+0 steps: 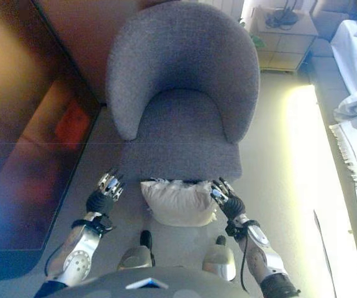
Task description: Pick up the cushion and take it to the sofa
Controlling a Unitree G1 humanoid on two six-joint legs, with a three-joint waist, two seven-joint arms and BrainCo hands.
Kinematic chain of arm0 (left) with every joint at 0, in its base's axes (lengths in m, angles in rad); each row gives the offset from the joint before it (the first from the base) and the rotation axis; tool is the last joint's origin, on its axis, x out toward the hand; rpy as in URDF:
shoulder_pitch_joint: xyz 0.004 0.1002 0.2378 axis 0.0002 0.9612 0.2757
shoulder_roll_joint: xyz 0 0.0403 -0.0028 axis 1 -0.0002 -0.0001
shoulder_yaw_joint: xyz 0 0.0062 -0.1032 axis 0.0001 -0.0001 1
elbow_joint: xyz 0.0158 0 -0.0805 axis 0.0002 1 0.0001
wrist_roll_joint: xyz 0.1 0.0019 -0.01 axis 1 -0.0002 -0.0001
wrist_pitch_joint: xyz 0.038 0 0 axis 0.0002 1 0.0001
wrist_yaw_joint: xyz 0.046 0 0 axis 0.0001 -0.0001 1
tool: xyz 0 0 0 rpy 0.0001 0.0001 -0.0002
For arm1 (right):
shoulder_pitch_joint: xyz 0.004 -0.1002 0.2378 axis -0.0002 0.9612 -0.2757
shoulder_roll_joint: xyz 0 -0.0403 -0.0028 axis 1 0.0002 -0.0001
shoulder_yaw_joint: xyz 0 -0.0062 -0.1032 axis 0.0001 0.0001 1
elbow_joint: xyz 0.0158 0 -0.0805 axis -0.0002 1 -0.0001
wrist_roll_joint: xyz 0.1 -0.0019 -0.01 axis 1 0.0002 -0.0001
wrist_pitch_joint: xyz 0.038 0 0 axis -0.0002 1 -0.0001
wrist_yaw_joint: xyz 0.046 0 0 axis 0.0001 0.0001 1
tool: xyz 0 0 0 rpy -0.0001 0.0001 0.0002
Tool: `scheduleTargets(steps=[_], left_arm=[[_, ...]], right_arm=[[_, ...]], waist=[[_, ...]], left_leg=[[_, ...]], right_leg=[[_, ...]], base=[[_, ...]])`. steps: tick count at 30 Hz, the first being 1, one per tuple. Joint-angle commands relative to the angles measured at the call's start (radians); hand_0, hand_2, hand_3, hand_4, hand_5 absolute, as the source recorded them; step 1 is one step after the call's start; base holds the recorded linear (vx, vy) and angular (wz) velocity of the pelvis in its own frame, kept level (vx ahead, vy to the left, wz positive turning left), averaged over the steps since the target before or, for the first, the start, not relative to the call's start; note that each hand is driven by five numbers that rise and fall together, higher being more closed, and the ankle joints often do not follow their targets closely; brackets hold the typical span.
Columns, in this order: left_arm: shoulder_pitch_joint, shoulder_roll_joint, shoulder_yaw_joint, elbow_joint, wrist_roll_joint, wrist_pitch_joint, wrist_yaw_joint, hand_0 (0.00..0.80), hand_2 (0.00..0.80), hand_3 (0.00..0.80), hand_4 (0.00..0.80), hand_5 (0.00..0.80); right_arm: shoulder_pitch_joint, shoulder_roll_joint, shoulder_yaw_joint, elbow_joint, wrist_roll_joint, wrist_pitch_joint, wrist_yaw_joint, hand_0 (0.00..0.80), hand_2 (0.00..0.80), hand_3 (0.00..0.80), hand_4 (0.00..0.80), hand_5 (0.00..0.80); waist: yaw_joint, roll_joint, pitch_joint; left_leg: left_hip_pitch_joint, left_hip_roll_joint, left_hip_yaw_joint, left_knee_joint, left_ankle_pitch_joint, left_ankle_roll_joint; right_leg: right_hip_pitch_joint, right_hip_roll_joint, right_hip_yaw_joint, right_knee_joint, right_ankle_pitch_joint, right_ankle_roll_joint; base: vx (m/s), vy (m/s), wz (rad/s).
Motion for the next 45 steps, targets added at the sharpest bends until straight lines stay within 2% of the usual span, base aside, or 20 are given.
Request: scheduleTargets(steps=[1,6,9,12,14,16,18,21,25,32,36,37,41,42,44,45], left_arm=[[-0.088,0.048,0.042,-0.003,0.096,-0.064,0.029,0.000,0.000,0.000,0.000,0.000],[-0.128,0.057,0.029,-0.017,0.089,-0.046,0.019,0.000,0.000,0.000,0.000,0.000],[-0.144,0.039,0.022,-0.033,-0.045,0.007,-0.051,0.000,0.000,0.000,0.000,0.000],[-0.137,-0.040,0.035,-0.028,-0.438,0.169,-0.248,0.000,0.000,0.000,0.000,0.000],[-0.120,-0.121,0.043,0.018,-0.655,0.251,-0.390,0.000,0.000,0.000,0.000,0.000],[-0.105,-0.153,0.042,0.043,-0.751,0.255,-0.454,0.000,0.000,0.000,0.000,0.000],[-0.090,-0.175,0.061,0.054,-0.803,0.266,-0.492,0.000,0.000,0.000,0.000,0.000],[-0.070,-0.193,0.095,0.043,-0.766,0.254,-0.492,0.000,0.000,0.000,0.000,0.000],[-0.052,-0.196,0.132,0.029,-0.764,0.272,-0.489,0.000,0.000,0.000,0.000,0.000],[-0.053,-0.196,0.133,0.020,-0.739,0.270,-0.461,0.000,0.000,0.000,0.000,0.000],[-0.045,-0.171,0.120,0.011,-0.662,0.215,-0.428,0.000,0.000,0.000,0.000,0.000],[-0.045,-0.160,0.120,0.016,-0.612,0.181,-0.401,0.000,0.000,0.000,0.000,0.000],[-0.055,-0.088,0.123,0.030,-0.279,0.022,-0.176,0.000,0.000,0.000,0.000,0.000],[-0.064,-0.059,0.125,0.035,-0.118,-0.025,-0.096,0.000,0.000,0.000,0.000,0.000],[-0.078,-0.013,0.114,0.058,0.075,-0.060,-0.006,0.000,0.000,0.000,0.000,0.000],[-0.083,0.004,0.111,0.064,0.125,-0.060,0.030,0.000,0.000,0.000,0.000,0.000]], right_arm=[[-0.040,0.030,-0.028,-0.077,0.026,-0.069,-0.006,0.000,0.000,0.000,0.000,0.000],[-0.074,0.047,-0.017,-0.060,0.006,-0.095,-0.023,0.000,0.000,0.000,0.000,0.000],[-0.092,0.061,-0.021,-0.066,0.092,-0.087,0.007,0.000,0.000,0.000,0.000,0.000],[-0.098,0.107,-0.043,-0.046,0.349,-0.010,0.161,0.000,0.000,0.000,0.000,0.000],[-0.112,0.170,-0.068,-0.007,0.592,0.095,0.319,0.000,0.000,0.000,0.000,0.000],[-0.127,0.215,-0.083,-0.017,0.784,0.175,0.396,0.000,0.000,0.000,0.000,0.000],[-0.125,0.238,-0.107,-0.027,0.848,0.206,0.409,0.000,0.000,0.000,0.000,0.000],[-0.113,0.256,-0.141,-0.034,0.812,0.236,0.396,0.000,0.000,0.000,0.000,0.000],[-0.073,0.241,-0.154,-0.048,0.734,0.271,0.455,0.000,0.000,0.000,0.000,0.000],[-0.060,0.218,-0.137,-0.043,0.687,0.249,0.430,0.000,0.000,0.000,0.000,0.000],[-0.049,0.193,-0.115,-0.045,0.621,0.203,0.424,0.000,0.000,0.000,0.000,0.000],[-0.049,0.186,-0.109,-0.044,0.597,0.183,0.411,0.000,0.000,0.000,0.000,0.000],[-0.051,0.145,-0.096,-0.043,0.447,0.076,0.294,0.000,0.000,0.000,0.000,0.000],[-0.055,0.125,-0.089,-0.033,0.301,-0.002,0.205,0.000,0.000,0.000,0.000,0.000],[-0.084,0.071,-0.084,0.004,0.106,-0.079,0.099,0.000,0.000,0.000,0.000,0.000],[-0.097,0.051,-0.080,0.008,0.042,-0.088,0.049,0.000,0.000,0.000,0.000,0.000]], waist=[[0.013,-0.019,0.006],[0.032,-0.030,-0.007],[0.045,-0.038,-0.012],[0.057,-0.044,-0.015],[0.064,-0.050,-0.021],[0.069,-0.051,-0.029],[0.070,-0.046,-0.042],[0.067,-0.041,-0.059],[0.062,-0.040,-0.074],[0.059,-0.041,-0.082],[0.058,-0.043,-0.079],[0.059,-0.043,-0.079],[0.061,-0.048,-0.073],[0.062,-0.050,-0.066],[0.060,-0.057,-0.058],[0.060,-0.060,-0.050]], left_leg=[[-0.012,0.009,0.001,0.075,-0.079,0.044],[-0.006,-0.006,0.012,0.040,-0.080,0.058],[-0.012,-0.008,0.011,0.019,-0.070,0.060],[-0.022,-0.005,0.013,0.026,-0.069,0.062],[-0.028,0.006,0.021,0.050,-0.077,0.059],[-0.035,0.016,0.025,0.070,-0.082,0.056],[-0.035,0.024,0.031,0.074,-0.081,0.052],[-0.024,0.031,0.037,0.066,-0.078,0.047],[-0.018,0.032,0.035,0.057,-0.074,0.039],[-0.013,0.026,0.026,0.042,-0.068,0.033],[-0.015,0.019,0.023,0.044,-0.070,0.035],[-0.016,0.018,0.024,0.044,-0.069,0.035],[-0.030,0.011,0.017,0.073,-0.080,0.036],[-0.036,0.008,0.012,0.098,-0.090,0.035],[-0.053,0.010,0.011,0.161,-0.111,0.032],[-0.064,0.009,0.007,0.195,-0.124,0.031]], right_leg=[[0.004,-0.054,-0.026,0.076,-0.016,0.019],[0.019,-0.071,-0.035,0.041,0.013,0.032],[0.026,-0.070,-0.045,0.025,0.022,0.036],[0.036,-0.063,-0.053,0.015,0.016,0.036],[0.047,-0.064,-0.052,0.014,0.010,0.036],[0.057,-0.062,-0.044,0.012,0.001,0.037],[0.069,-0.060,-0.038,0.003,-0.004,0.041],[0.084,-0.050,-0.033,-0.017,-0.008,0.042],[0.087,-0.039,-0.030,-0.038,-0.005,0.037],[0.086,-0.030,-0.030,-0.046,-0.003,0.031],[0.080,-0.034,-0.029,-0.046,0.001,0.033],[0.079,-0.036,-0.029,-0.046,0.003,0.034],[0.075,-0.046,-0.027,-0.044,0.007,0.039],[0.077,-0.050,-0.022,-0.040,0.007,0.040],[0.067,-0.055,-0.009,-0.024,0.008,0.038],[0.062,-0.057,0.001,-0.011,0.007,0.038]], base=[[0.069,0.084,-0.15],[0.028,0.027,-0.10],[-0.007,-0.036,-0.08],[0.000,-0.044,-0.01],[0.033,-0.056,0.00],[0.041,-0.045,-0.03],[0.037,-0.003,-0.07],[0.052,0.015,-0.04],[0.017,0.005,-0.05],[0.000,0.000,0.00],[-0.002,0.034,0.00],[0.005,0.046,0.00],[0.003,0.051,0.01],[-0.006,0.056,0.00],[0.014,0.058,0.00],[0.019,0.066,-0.02]])
